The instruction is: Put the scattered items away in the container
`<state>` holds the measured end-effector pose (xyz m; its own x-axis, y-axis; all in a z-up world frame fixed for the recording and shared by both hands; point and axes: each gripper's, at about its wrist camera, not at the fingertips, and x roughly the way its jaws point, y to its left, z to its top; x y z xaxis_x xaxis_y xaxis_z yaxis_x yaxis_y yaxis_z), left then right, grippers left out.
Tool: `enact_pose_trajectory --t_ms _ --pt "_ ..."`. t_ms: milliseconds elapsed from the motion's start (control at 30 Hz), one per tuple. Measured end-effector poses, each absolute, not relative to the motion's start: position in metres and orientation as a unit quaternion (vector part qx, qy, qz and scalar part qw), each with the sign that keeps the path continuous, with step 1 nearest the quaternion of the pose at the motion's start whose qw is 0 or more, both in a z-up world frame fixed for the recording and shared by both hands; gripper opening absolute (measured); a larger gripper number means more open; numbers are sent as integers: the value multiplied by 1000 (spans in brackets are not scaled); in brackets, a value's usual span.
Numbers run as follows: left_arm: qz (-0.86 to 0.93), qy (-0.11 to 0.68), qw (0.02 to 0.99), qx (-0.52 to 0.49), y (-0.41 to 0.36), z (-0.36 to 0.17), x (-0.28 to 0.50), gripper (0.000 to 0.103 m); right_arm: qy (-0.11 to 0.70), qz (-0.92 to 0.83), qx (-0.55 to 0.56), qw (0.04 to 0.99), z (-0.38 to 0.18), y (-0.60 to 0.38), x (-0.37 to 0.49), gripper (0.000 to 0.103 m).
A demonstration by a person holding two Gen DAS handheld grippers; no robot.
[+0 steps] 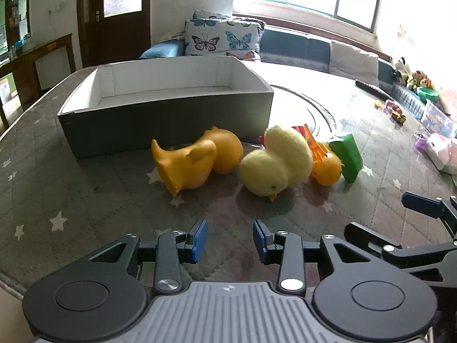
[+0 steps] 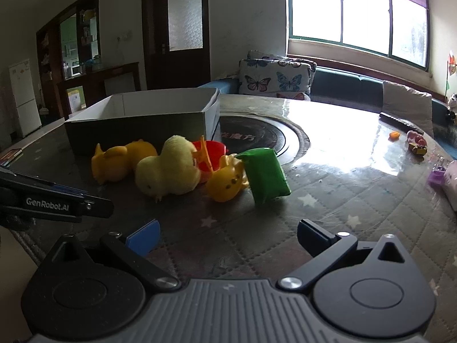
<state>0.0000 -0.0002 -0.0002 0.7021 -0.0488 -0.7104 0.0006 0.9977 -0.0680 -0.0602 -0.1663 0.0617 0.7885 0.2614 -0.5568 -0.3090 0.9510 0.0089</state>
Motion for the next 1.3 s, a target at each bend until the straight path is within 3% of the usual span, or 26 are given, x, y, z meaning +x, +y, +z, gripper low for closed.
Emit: enact_pose_trajectory --t_ms 1300 --pt "-6 411 911 -25 -3 -6 6 39 325 188 -45 926 55 -142 -55 103"
